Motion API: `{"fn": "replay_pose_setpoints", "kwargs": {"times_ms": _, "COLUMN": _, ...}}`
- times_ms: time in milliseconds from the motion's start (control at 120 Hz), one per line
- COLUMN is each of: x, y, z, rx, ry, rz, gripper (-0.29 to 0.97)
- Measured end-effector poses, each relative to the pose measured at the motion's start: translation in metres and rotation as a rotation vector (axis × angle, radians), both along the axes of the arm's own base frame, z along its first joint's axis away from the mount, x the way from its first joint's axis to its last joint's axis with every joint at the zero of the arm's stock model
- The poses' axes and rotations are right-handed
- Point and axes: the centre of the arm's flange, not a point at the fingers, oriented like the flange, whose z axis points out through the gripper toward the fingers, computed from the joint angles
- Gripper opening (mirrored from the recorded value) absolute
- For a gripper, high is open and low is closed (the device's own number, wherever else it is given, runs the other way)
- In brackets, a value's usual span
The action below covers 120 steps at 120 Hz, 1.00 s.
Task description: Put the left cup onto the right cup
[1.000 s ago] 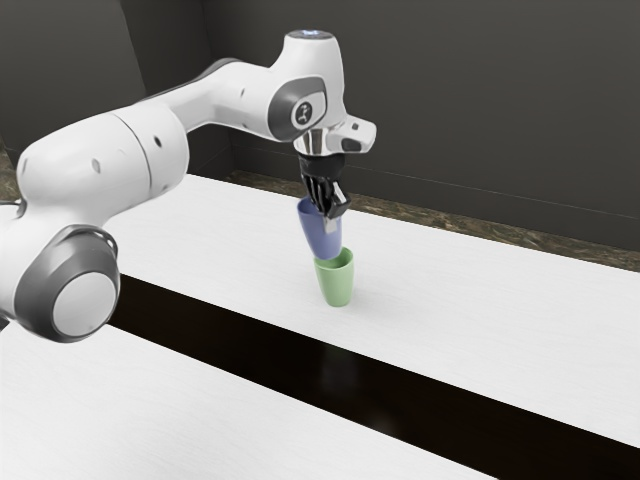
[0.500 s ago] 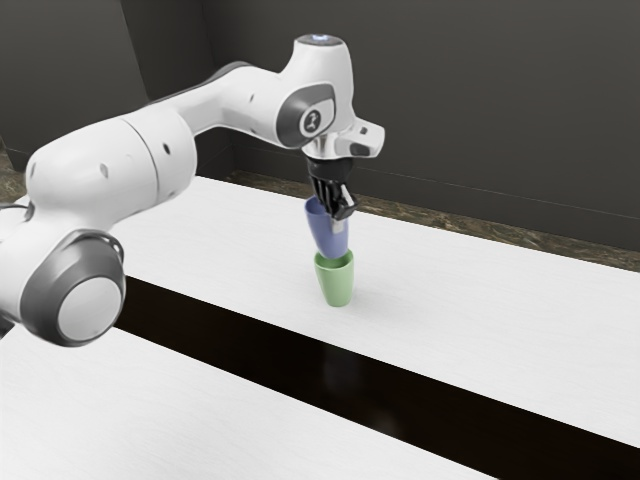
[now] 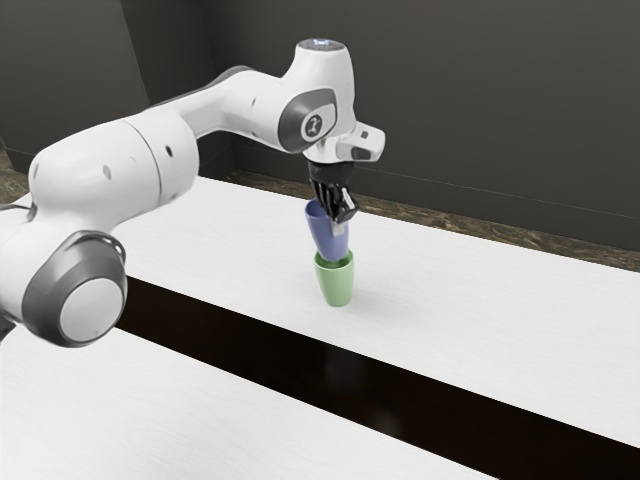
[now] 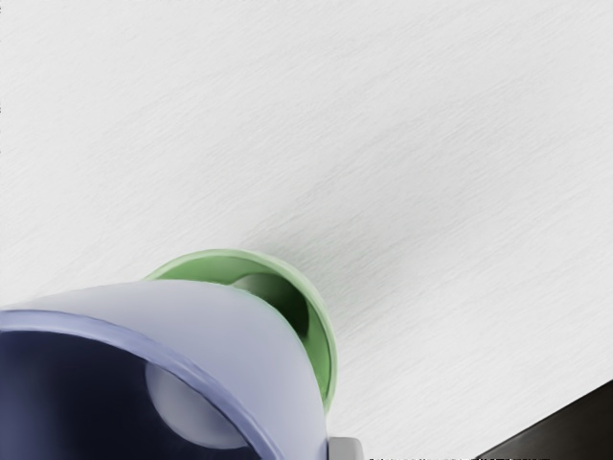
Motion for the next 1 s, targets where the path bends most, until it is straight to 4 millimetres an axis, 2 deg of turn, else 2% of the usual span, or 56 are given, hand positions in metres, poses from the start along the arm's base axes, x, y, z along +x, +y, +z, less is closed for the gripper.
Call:
{"fn": "replay_pose_setpoints", "kwargs": {"times_ms": 375, "x": 0.001, "y": 0.002, "z": -0.006, "rx": 0.007, "ry": 0.009, "rz": 0.011, "gripper": -0.09}}
{"fn": "replay_pose_setpoints", "kwargs": {"times_ms": 408, "x": 0.001, "y": 0.002, "z": -0.007, "rx": 0.007, "ry": 0.01, "rz": 0.011, "gripper": -0.05}}
{"fn": "replay_pose_setpoints", "kwargs": {"times_ms": 567, "x": 0.001, "y": 0.002, "z": -0.007, "rx": 0.008, "ry": 0.012, "rz": 0.012, "gripper": 0.3}}
{"fn": "replay_pose_setpoints", "kwargs": {"times_ms": 667, "x": 0.0, "y": 0.002, "z": -0.007, "rx": 0.008, "ry": 0.011, "rz": 0.012, "gripper": 0.44}}
{"fn": "replay_pose_setpoints", "kwargs": {"times_ms": 808, "x": 0.0, "y": 0.001, "z": -0.004, "rx": 0.008, "ry": 0.008, "rz": 0.012, "gripper": 0.56}}
{"fn": "replay_pose_setpoints", "kwargs": {"times_ms": 1000, "x": -0.003, "y": -0.001, "z": 0.011, "rx": 0.001, "ry": -0.005, "rz": 0.009, "gripper": 0.63}}
